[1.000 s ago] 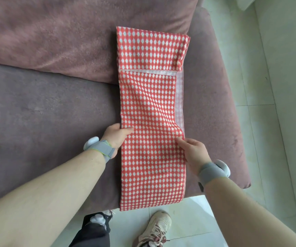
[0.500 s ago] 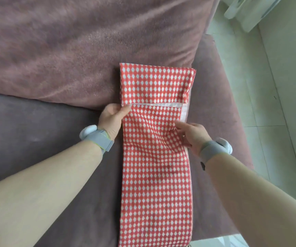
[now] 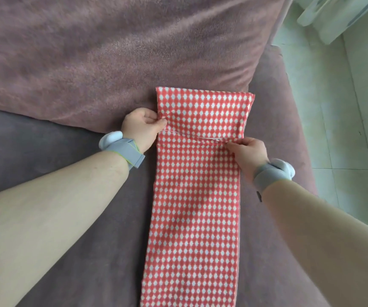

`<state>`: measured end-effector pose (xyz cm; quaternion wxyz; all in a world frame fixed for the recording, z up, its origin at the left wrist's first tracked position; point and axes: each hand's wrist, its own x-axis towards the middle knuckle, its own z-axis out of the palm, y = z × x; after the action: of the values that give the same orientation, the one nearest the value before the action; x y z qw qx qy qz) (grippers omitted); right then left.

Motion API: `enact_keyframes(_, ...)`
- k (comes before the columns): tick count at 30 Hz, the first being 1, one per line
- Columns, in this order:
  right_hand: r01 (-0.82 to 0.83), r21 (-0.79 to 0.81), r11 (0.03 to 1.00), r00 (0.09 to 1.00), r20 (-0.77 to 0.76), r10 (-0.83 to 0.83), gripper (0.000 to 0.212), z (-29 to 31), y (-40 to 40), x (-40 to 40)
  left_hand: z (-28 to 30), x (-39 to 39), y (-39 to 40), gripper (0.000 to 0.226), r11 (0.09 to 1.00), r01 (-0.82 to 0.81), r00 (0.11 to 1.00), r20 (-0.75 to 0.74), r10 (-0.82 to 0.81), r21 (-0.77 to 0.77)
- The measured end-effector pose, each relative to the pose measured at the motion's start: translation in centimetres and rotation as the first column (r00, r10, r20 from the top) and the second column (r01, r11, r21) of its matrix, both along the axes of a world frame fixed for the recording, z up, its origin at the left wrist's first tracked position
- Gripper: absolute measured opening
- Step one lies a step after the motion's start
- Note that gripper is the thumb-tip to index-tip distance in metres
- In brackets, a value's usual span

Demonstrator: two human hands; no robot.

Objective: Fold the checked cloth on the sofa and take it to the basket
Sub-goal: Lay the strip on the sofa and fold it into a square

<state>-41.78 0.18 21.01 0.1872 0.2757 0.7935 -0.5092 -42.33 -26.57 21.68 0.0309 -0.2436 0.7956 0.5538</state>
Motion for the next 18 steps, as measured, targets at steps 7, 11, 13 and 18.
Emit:
enact_keyframes(7,-0.045,0.01,0.999,0.999,-0.01,0.045,0.018,0.3,0.8,-0.5,0.2,0.1,0.8,0.026,0.993,-0.024,0.999,-0.023,0.022,-0.117)
enact_keyframes(11,-0.04,0.097,0.994,0.999,-0.028,0.043,0.016,0.3,0.4,-0.9,0.0,-0.5,1.2,0.019,0.993,-0.069,0.998,0.001,0.069,-0.097)
enact_keyframes(13,-0.018,0.086,0.996,1.0,-0.017,0.019,0.015,0.3,0.2,-1.0,-0.1,-0.3,0.8,0.018,0.995,-0.031,1.0,0.002,0.031,-0.096)
enact_keyframes(18,0.002,0.131,0.991,0.999,-0.037,0.003,0.015,-0.1,0.5,-0.9,0.1,0.2,0.1,0.02,0.984,0.074,0.997,-0.005,-0.076,-0.159)
